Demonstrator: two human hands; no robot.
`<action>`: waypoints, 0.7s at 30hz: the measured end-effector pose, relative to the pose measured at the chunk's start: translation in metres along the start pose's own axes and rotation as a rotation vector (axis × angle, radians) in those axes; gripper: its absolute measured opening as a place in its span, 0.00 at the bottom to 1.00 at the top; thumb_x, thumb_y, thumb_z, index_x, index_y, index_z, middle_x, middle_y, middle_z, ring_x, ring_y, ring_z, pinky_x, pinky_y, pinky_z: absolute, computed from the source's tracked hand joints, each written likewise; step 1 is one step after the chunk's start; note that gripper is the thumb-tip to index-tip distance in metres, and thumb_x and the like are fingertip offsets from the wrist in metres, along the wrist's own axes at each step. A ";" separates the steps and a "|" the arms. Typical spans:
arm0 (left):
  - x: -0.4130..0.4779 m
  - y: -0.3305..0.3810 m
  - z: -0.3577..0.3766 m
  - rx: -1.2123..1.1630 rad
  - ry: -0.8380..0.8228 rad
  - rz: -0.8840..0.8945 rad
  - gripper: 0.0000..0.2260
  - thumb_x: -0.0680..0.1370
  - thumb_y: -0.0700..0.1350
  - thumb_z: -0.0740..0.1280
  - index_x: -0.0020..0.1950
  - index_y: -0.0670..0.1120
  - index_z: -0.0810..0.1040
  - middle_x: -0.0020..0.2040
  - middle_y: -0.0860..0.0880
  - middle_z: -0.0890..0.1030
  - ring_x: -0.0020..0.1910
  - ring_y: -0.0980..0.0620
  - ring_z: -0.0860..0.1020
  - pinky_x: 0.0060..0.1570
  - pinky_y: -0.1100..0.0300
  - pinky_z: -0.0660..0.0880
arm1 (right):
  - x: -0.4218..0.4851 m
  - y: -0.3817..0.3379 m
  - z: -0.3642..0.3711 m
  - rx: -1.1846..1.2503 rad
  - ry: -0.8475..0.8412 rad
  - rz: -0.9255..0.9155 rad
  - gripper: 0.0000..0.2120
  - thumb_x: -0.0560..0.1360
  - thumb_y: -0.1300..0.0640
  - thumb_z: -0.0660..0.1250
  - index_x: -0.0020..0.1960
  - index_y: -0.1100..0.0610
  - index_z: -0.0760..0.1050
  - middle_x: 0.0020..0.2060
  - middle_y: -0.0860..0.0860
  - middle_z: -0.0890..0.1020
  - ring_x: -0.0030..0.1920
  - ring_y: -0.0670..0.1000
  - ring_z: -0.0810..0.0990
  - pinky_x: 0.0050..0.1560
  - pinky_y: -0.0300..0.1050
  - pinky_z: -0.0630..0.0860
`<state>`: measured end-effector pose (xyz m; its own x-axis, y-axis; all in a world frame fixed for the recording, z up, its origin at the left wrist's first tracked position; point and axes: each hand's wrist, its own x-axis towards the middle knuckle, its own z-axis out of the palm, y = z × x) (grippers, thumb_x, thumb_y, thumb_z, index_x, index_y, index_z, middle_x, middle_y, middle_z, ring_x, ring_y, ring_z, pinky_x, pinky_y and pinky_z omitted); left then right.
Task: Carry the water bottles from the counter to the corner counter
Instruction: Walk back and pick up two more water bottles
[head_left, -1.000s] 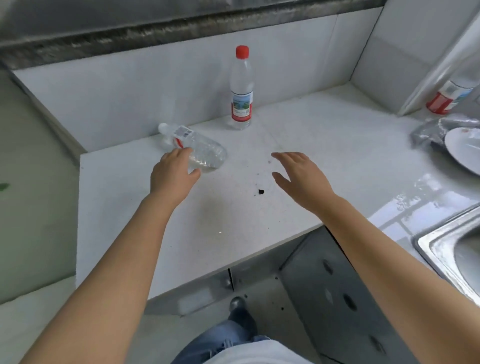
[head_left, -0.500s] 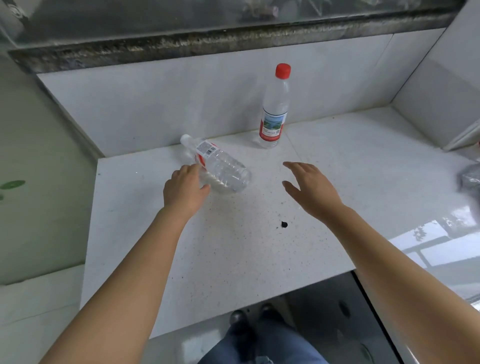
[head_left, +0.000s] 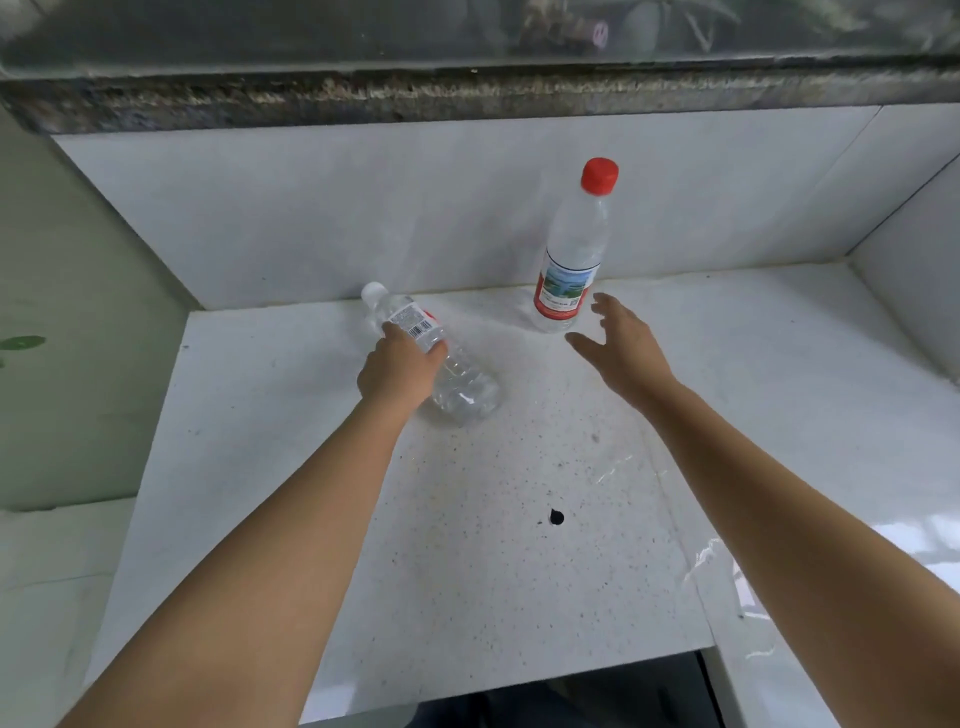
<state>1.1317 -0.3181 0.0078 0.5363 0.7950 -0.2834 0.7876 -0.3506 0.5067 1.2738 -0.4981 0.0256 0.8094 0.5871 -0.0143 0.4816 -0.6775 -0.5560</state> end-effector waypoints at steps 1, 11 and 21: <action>0.003 0.004 0.003 -0.032 -0.005 -0.063 0.32 0.76 0.58 0.60 0.72 0.39 0.58 0.63 0.40 0.76 0.61 0.39 0.75 0.56 0.48 0.73 | 0.009 0.001 0.000 0.021 0.003 0.022 0.29 0.73 0.51 0.66 0.69 0.59 0.59 0.66 0.58 0.71 0.63 0.58 0.72 0.60 0.51 0.70; 0.021 0.027 0.025 -0.217 0.020 -0.307 0.47 0.73 0.59 0.67 0.76 0.37 0.41 0.71 0.39 0.66 0.68 0.41 0.69 0.62 0.48 0.69 | 0.058 -0.001 0.005 0.371 0.033 0.095 0.32 0.69 0.55 0.70 0.68 0.56 0.59 0.64 0.55 0.72 0.60 0.56 0.74 0.52 0.46 0.72; 0.025 0.027 0.028 -0.371 0.066 -0.388 0.43 0.72 0.52 0.68 0.76 0.40 0.45 0.67 0.40 0.69 0.64 0.41 0.72 0.57 0.50 0.73 | 0.073 -0.006 0.004 0.556 0.068 0.158 0.29 0.68 0.56 0.72 0.63 0.59 0.61 0.61 0.56 0.74 0.59 0.56 0.74 0.55 0.49 0.73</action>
<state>1.1746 -0.3216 -0.0089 0.1979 0.8649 -0.4612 0.7572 0.1639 0.6322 1.3282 -0.4497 0.0245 0.8859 0.4553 -0.0892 0.1191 -0.4089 -0.9048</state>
